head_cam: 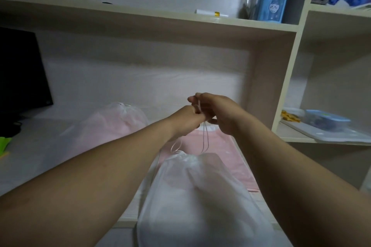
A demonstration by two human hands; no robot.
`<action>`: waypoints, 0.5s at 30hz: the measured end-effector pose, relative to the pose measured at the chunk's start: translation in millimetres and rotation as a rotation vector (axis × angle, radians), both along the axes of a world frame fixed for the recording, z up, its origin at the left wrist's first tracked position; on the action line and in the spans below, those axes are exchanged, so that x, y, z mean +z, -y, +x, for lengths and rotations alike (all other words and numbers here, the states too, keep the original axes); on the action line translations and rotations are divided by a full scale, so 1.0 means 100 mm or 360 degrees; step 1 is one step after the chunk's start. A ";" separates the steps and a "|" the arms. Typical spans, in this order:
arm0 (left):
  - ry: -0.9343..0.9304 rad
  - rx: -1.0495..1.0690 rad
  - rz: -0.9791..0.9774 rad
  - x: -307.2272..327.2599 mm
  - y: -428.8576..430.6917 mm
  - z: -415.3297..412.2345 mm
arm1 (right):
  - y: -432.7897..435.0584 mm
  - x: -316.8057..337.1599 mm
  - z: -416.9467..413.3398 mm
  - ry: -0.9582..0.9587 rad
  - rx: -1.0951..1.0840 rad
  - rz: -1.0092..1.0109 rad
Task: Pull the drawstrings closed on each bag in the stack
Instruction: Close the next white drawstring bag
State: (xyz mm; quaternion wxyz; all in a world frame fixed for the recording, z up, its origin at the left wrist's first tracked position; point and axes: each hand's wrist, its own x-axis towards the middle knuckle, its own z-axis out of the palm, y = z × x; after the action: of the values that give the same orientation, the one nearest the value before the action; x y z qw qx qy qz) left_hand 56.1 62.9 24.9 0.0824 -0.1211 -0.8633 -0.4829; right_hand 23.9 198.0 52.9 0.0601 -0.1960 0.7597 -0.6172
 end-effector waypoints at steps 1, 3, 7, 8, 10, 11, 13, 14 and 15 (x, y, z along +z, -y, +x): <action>-0.0021 0.0022 -0.0029 0.01 -0.02 0.00 | 0.00 0.01 0.01 0.0024 0.0023 0.0005; -0.0045 0.0099 -0.0031 0.02 -0.03 -0.05 | 0.01 0.03 0.01 0.0048 0.0044 -0.0014; 0.0060 0.0240 0.0373 0.05 0.01 -0.18 | 0.00 -0.03 -0.07 0.0182 -0.0247 -0.0235; 0.0105 0.0270 0.0495 0.06 0.04 -0.20 | -0.02 -0.11 -0.08 0.0248 -0.0337 -0.0225; 0.0170 0.0326 0.0633 0.08 0.11 -0.23 | -0.07 -0.34 -0.04 0.0372 -0.0270 -0.0076; 0.0192 0.0357 0.0674 0.08 0.15 -0.23 | -0.09 -0.46 0.01 0.0425 -0.0141 -0.0022; 0.0237 0.0402 0.0722 0.06 0.21 -0.26 | -0.11 -0.64 0.13 0.0467 0.0064 -0.0045; 0.0253 0.0411 0.0750 0.05 0.23 -0.27 | -0.11 -0.70 0.17 0.0463 0.0120 -0.0082; 0.0268 0.0418 0.0768 0.03 0.24 -0.28 | -0.11 -0.75 0.18 0.0457 0.0158 -0.0130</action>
State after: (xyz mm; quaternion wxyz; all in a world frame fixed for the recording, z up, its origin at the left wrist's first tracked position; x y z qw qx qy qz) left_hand 28.6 39.0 28.3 0.0986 0.0553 -0.7354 -0.6681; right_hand 42.3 208.9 -22.2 0.1906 -0.1454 0.7069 -0.6654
